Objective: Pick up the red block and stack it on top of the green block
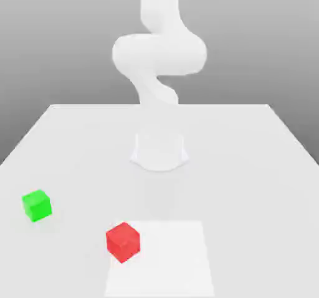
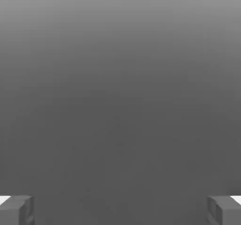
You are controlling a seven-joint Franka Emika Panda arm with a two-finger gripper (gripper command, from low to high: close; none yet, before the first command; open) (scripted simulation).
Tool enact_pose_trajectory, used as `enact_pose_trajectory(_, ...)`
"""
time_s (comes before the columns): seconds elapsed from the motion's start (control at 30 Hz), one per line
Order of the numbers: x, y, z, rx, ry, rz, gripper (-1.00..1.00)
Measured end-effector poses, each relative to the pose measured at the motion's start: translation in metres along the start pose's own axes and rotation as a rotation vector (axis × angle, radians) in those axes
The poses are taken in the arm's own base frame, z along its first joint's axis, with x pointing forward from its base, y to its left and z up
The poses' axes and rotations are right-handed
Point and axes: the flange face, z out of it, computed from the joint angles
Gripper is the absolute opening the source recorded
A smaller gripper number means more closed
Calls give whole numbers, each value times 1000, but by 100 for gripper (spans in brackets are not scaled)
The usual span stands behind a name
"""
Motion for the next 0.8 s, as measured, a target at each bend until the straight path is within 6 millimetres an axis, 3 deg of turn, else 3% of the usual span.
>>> enact_pose_trajectory(0.2,-12,51,142,-184,-113,212,0)
enact_pose_trajectory(0.4,-49,128,252,-381,-189,415,0)
enact_pose_trajectory(0.53,-85,189,307,-523,-221,546,0)
enact_pose_trajectory(0.67,-123,254,344,-663,-235,672,0)
enact_pose_trajectory(0.8,-146,280,376,-689,-239,687,0)
